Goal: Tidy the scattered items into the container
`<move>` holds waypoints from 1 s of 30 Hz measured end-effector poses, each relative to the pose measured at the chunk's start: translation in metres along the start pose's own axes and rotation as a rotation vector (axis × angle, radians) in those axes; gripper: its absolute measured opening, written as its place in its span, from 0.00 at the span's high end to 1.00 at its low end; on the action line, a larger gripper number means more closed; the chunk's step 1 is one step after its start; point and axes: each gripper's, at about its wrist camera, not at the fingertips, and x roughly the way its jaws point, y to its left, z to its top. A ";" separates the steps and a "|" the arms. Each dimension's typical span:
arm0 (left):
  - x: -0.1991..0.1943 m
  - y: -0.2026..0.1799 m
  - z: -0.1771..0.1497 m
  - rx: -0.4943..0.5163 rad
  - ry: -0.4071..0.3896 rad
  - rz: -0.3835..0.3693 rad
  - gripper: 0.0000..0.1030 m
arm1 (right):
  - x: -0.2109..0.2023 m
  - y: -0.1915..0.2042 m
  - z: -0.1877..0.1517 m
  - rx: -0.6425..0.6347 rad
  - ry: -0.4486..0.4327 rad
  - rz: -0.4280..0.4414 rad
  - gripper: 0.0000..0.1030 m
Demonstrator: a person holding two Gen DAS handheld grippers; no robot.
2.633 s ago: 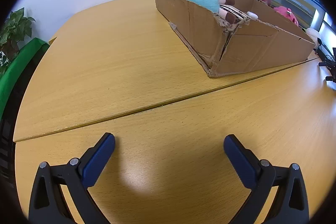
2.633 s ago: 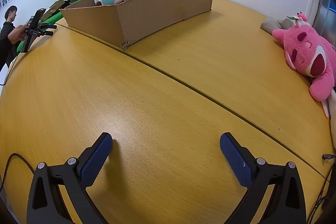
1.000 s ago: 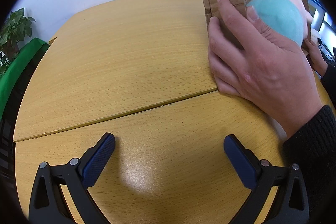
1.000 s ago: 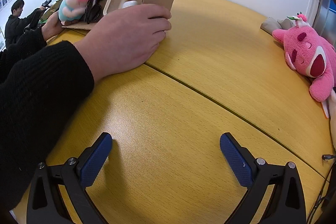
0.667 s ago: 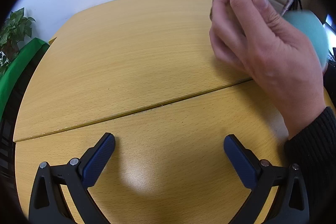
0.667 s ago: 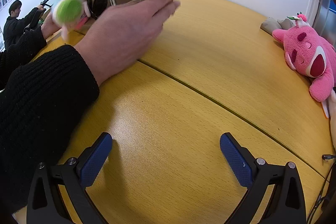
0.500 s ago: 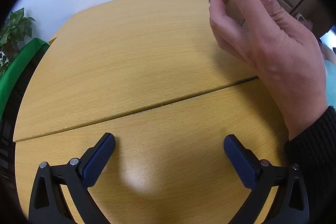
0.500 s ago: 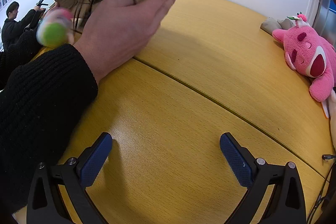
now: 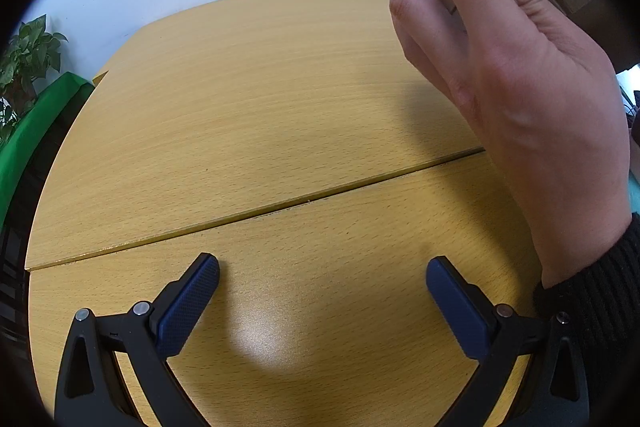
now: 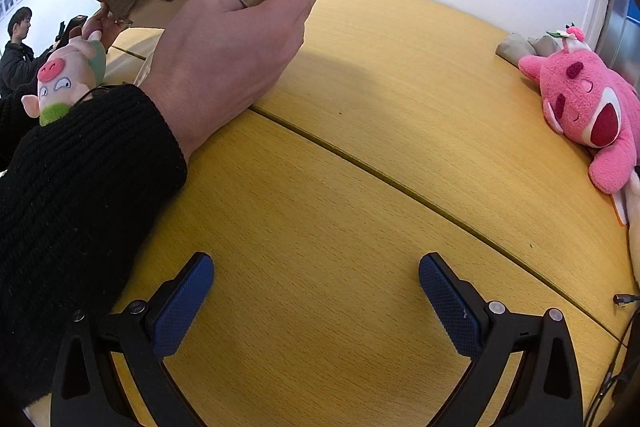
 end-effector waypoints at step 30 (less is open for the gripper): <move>-0.001 -0.002 0.001 -0.014 0.001 0.010 0.00 | 0.000 -0.001 0.001 -0.007 0.000 0.005 0.00</move>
